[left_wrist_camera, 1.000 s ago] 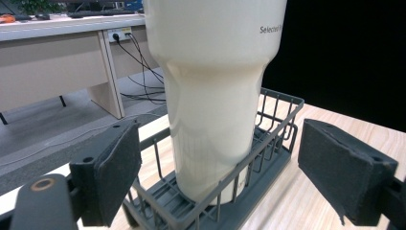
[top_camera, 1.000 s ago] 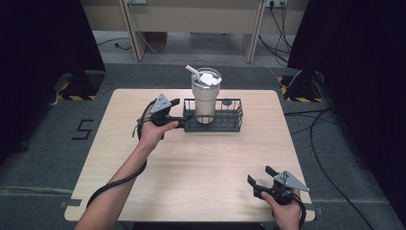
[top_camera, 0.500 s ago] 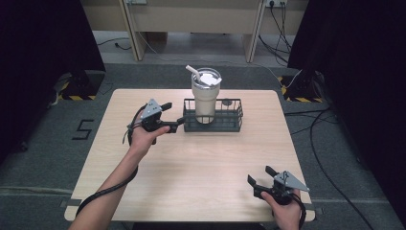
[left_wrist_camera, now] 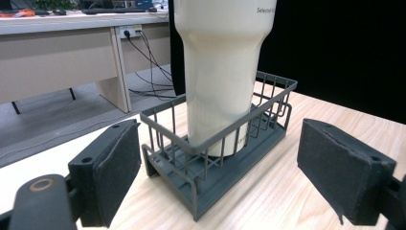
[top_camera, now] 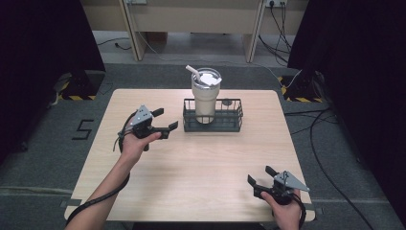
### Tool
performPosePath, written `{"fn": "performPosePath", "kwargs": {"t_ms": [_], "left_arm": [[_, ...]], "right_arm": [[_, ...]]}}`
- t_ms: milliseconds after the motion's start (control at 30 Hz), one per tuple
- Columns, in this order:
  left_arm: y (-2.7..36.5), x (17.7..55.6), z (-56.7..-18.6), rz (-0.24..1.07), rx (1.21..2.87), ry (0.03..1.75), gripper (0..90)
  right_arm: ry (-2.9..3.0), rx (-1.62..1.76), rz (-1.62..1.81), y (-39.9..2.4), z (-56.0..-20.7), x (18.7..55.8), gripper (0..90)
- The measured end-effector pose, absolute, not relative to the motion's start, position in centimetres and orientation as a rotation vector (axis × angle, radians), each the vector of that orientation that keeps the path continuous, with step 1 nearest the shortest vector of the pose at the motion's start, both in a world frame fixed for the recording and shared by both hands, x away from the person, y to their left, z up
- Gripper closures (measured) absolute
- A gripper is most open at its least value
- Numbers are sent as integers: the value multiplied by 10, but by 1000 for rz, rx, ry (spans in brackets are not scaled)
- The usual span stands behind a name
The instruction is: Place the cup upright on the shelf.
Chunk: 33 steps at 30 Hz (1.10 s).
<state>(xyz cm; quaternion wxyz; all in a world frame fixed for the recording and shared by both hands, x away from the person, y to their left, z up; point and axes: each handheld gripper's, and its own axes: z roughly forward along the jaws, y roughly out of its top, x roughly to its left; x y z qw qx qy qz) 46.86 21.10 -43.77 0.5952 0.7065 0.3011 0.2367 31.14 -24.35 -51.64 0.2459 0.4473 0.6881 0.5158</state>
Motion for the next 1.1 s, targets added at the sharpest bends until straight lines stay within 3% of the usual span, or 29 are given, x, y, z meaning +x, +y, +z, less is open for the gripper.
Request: {"fn": "performPosePath", "kwargs": {"t_ms": [1100], "left_arm": [[248, 435, -451, 575, 1619, 740, 143]], "right_arm": [[1878, 1221, 1403, -243, -516, 311, 156]]}}
